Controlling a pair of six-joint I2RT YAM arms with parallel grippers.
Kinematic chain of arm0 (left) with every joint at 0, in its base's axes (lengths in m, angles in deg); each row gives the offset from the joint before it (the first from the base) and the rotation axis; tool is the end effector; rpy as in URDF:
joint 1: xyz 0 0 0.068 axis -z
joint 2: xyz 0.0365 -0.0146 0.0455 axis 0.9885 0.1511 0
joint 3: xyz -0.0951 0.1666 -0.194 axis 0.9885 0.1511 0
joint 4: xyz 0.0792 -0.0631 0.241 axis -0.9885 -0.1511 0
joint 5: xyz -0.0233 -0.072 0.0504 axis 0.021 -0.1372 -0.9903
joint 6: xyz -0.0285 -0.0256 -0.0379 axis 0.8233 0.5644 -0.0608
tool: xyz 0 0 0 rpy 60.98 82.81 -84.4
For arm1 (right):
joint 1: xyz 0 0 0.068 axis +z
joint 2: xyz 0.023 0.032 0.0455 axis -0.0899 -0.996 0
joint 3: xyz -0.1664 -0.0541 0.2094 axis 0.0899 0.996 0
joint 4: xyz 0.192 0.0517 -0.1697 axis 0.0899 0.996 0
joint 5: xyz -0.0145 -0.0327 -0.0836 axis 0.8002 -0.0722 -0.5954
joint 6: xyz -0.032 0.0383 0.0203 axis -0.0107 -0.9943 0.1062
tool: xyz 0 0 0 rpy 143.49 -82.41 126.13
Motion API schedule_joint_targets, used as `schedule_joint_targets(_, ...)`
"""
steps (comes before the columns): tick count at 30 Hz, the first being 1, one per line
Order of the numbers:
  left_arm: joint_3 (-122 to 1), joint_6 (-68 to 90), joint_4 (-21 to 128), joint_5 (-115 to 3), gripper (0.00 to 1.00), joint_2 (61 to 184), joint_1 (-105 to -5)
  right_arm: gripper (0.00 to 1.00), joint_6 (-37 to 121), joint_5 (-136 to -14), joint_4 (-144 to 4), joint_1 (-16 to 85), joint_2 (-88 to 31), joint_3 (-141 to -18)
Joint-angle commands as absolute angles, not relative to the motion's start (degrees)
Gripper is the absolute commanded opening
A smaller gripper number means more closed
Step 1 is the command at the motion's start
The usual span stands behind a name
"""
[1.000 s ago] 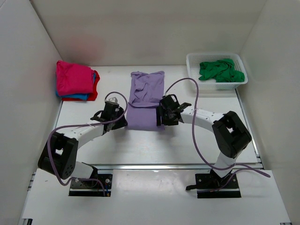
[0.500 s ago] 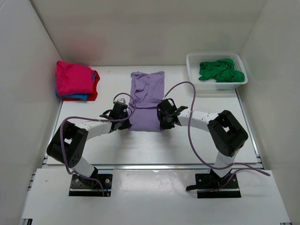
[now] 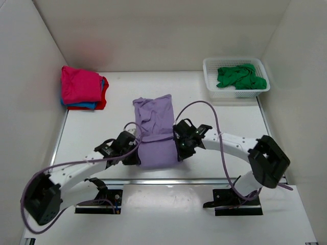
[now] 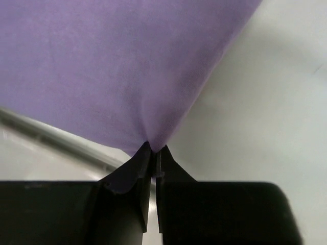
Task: Fold and stack the t-shirts
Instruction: Grab one side of the 2/3 rectangular tshirt with both arms, then fold the long partially folded tshirt into a neat square
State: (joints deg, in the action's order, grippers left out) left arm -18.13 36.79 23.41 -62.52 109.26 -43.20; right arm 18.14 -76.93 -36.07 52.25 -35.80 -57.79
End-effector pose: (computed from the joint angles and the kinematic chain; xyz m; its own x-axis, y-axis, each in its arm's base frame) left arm 0.1493 -0.1185 0.1728 -0.9214 -0.0538 -0.3848 0.0813 0.9418 -0.3262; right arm 0.1942 0.2138 0.1882 -0.9281 -0.2555 -0.2708 -0.3266 0.9079 0.2629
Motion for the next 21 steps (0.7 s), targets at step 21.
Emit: schedule_joint_targets(21, -45.9, 33.1, 9.3, -50.5, 0.00, 113.1, -59.7, 0.00, 39.9, -55.5, -11.1, 32.1, -36.5, -85.6)
